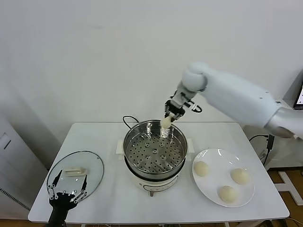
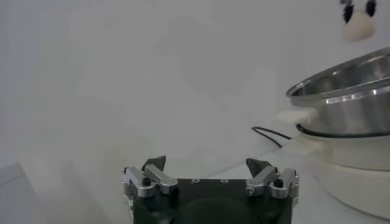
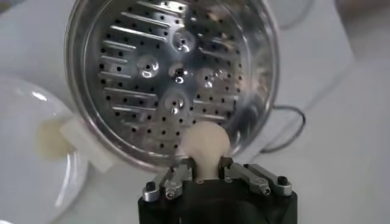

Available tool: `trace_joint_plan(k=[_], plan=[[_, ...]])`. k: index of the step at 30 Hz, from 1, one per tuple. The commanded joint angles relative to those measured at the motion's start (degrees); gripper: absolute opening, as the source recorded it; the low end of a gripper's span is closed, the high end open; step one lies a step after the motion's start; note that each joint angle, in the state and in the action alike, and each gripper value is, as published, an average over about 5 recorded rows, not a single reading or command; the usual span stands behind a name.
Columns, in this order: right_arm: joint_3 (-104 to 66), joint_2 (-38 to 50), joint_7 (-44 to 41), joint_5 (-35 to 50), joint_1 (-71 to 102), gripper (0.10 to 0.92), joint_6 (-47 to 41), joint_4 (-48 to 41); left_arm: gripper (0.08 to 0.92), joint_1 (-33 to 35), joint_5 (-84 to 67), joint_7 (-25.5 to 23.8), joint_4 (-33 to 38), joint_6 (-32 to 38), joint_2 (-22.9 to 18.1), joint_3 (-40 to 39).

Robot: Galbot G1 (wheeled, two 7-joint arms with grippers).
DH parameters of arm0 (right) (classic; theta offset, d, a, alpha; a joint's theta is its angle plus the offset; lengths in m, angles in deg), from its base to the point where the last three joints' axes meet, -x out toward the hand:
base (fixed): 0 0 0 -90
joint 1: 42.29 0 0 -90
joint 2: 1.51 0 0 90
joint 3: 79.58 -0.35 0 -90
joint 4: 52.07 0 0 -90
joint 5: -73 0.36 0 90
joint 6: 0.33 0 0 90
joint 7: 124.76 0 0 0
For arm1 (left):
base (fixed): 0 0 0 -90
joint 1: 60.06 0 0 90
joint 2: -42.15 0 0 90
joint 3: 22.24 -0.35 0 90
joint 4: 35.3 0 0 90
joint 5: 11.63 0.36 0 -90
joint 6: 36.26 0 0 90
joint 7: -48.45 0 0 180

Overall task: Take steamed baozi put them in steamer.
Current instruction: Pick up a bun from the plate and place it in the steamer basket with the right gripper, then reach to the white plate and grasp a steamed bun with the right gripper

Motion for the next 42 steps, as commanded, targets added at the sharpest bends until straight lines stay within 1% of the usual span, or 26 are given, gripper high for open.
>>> trace_joint_plan(k=[1,5,11,14,16,22,27,30,32,34,39,41,42], plan=[[-0.3,-5.6,0.3,-10.4,5.4,0.277,8.8,-1.3,0.823,0.7,-1.1,0.0,-0.3,0.5,1.3,0.1],[-3.4,-6.3,0.6,-14.4,8.7,0.287,11.3,-3.1,0.823,0.7,-1.0,0.0,-0.3,0.5,1.1,0.0],[-6.8,-7.2,1.3,-18.4,11.9,0.343,14.9,-5.4,0.823,0.5,-0.8,-0.1,-0.5,0.4,1.0,-0.1],[-8.0,-7.5,1.5,-19.2,12.6,0.362,16.1,-6.3,0.823,0.3,-0.7,-0.1,-0.5,0.3,1.0,-0.1],[-8.7,-7.8,1.9,-19.4,13.0,0.392,17.0,-6.9,0.823,0.2,-0.6,-0.1,-0.5,0.3,1.0,-0.1],[-10.0,-8.7,2.7,-19.4,12.7,0.556,19.1,-7.9,0.823,0.2,-0.2,-0.1,-0.3,0.2,0.8,-0.1],[-9.8,-8.4,2.3,-16.1,10.7,0.703,18.4,-7.0,0.823,0.5,-0.2,-0.1,-0.1,0.3,0.8,0.1],[-8.4,-7.0,1.5,-10.3,7.0,0.779,15.8,-5.6,0.823,0.8,-0.2,-0.1,0.1,0.4,0.8,0.3],[-5.5,-5.0,1.5,-3.2,3.0,0.806,10.7,-4.4,0.823,0.9,-0.3,-0.1,0.3,0.5,0.7,0.4],[-1.6,-2.5,1.9,5.5,-1.6,0.819,3.8,-3.2,0.823,1.3,-0.4,-0.1,0.4,0.7,0.5,0.7],[14.3,5.9,4.6,34.9,-14.6,0.823,-23.6,-1.6,0.823,1.8,-0.5,-0.1,0.6,1.2,-0.2,1.4],[18.7,8.7,4.5,42.0,-17.8,0.823,-30.8,-2.9,0.823,1.8,-0.5,-0.1,0.7,1.2,-0.3,1.3],[19.6,9.6,3.9,43.0,-18.4,0.823,-32.6,-4.1,0.823,1.8,-0.5,-0.1,0.7,1.3,-0.4,1.2]])
